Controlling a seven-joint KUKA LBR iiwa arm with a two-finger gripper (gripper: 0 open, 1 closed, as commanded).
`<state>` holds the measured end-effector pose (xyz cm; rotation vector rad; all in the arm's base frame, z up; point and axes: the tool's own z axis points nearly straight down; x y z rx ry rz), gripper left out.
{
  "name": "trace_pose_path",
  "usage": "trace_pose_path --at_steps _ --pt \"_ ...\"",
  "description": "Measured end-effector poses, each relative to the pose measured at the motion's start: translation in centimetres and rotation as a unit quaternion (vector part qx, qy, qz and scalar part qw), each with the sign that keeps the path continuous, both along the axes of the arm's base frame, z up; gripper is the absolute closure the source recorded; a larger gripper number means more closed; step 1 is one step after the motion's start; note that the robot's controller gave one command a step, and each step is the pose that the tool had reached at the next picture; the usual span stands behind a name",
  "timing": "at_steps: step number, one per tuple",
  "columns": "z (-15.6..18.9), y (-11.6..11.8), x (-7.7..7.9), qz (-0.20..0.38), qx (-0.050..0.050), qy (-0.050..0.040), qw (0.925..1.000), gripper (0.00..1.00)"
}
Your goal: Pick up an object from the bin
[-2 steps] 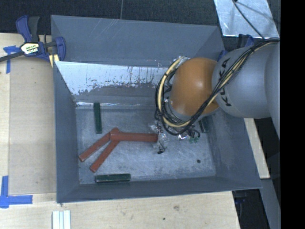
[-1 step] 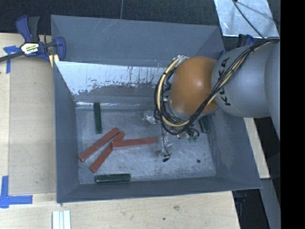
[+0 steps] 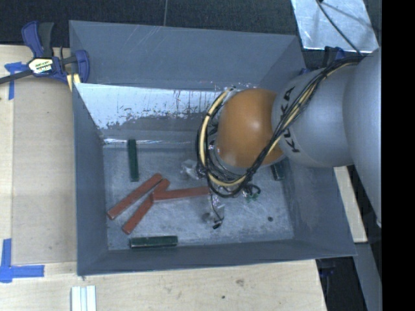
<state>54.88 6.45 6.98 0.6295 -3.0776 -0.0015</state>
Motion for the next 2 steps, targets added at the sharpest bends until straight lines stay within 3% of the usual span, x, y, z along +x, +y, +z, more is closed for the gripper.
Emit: trace_pose_path --at_steps 1,2 --pt "0.1 -0.1 0.1 -0.001 0.000 -0.0011 1.0000 1.00" --pt "0.0 -5.9 -3.7 0.076 -0.001 -0.0003 0.9971 1.00"
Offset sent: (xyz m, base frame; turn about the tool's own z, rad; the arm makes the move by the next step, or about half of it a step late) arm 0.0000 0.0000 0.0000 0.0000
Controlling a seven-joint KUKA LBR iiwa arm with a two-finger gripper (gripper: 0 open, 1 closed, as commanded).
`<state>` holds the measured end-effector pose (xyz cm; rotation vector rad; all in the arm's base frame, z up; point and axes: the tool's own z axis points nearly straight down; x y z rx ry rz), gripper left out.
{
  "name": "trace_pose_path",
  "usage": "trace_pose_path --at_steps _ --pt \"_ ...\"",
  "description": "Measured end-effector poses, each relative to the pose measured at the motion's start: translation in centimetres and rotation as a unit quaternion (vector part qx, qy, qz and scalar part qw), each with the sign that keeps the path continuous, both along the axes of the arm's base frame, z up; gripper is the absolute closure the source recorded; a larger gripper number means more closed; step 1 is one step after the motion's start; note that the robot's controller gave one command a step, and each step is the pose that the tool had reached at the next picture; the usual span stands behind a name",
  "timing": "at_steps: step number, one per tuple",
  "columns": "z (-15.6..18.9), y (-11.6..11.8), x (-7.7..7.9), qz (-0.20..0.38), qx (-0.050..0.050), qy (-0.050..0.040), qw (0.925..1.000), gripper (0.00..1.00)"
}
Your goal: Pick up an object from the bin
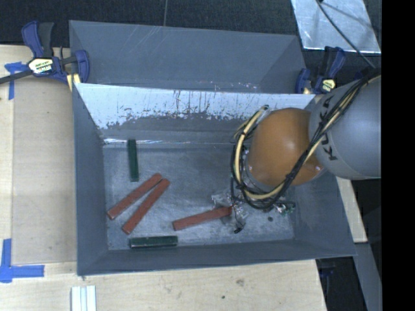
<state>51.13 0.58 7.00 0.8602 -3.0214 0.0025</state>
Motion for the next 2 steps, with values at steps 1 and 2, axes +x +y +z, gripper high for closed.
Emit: trace_pose_path --at_steps 1,2 --pt "0.00 0.14 0.03 0.001 0.001 -0.0003 1.0000 0.00" --pt "0.06 0.19 0.08 0.001 0.001 -0.0010 1.0000 1.00"
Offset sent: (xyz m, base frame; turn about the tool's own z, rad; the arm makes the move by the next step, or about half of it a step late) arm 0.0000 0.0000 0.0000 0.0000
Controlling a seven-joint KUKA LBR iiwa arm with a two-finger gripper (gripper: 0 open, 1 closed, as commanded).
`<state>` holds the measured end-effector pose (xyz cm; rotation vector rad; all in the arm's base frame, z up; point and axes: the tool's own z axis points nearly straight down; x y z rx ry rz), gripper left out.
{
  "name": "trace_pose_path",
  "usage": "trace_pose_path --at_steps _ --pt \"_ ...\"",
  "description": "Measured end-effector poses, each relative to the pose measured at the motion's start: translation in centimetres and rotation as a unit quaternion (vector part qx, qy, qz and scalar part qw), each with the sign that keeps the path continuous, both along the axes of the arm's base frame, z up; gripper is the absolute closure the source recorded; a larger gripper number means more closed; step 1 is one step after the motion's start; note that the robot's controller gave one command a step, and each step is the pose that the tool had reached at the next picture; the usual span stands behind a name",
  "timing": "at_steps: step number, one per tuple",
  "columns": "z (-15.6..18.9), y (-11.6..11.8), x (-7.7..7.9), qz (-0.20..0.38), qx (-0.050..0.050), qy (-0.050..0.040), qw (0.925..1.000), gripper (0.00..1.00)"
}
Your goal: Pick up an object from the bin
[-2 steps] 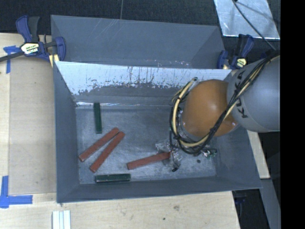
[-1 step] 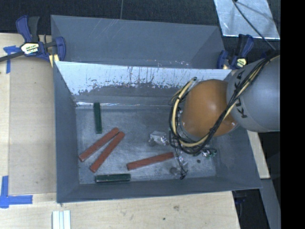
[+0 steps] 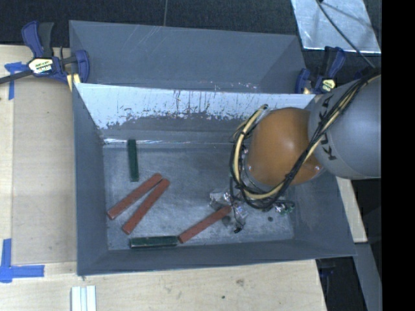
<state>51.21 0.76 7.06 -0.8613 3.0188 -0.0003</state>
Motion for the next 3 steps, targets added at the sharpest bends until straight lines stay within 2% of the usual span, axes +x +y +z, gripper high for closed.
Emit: trace_pose_path --at_steps 1,2,3 --pt "15.9 -2.7 1.8 0.089 -0.001 -0.0028 0.9960 1.00" --pt "15.7 -2.6 1.7 0.089 0.000 -0.0004 0.9961 0.00" --pt "3.9 -0.7 7.3 0.167 0.001 0.0025 0.9860 0.00"
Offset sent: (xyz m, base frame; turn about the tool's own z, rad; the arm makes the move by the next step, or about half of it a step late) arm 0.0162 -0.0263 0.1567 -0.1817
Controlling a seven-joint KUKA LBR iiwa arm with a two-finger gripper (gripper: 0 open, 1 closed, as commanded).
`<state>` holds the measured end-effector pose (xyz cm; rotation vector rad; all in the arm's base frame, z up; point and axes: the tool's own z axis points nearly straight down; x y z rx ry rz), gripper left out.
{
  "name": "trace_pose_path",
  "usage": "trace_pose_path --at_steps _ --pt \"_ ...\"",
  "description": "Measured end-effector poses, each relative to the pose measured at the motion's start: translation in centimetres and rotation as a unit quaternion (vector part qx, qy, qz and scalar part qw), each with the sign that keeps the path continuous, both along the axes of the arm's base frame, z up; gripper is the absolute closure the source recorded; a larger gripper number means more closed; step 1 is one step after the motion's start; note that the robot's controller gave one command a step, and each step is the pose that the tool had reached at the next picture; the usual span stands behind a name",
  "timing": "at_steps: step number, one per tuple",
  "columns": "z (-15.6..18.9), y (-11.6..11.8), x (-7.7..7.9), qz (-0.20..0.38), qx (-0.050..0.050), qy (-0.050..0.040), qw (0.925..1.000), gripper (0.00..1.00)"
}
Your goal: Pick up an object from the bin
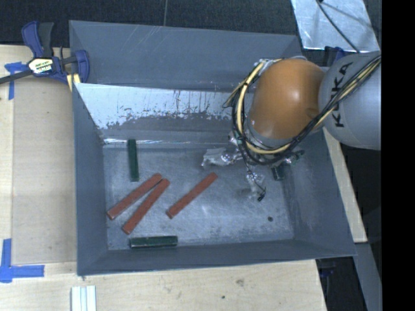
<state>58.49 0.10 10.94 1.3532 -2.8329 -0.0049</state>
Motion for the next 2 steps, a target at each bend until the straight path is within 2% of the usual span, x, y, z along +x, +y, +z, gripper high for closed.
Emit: trace_pose_path --at_steps 1,2 --pt "-4.12 4.42 0.32 0.037 0.001 -0.0009 0.9993 0.00" --pt "-3.84 4.23 0.49 0.035 0.000 -0.0031 0.9994 1.00"
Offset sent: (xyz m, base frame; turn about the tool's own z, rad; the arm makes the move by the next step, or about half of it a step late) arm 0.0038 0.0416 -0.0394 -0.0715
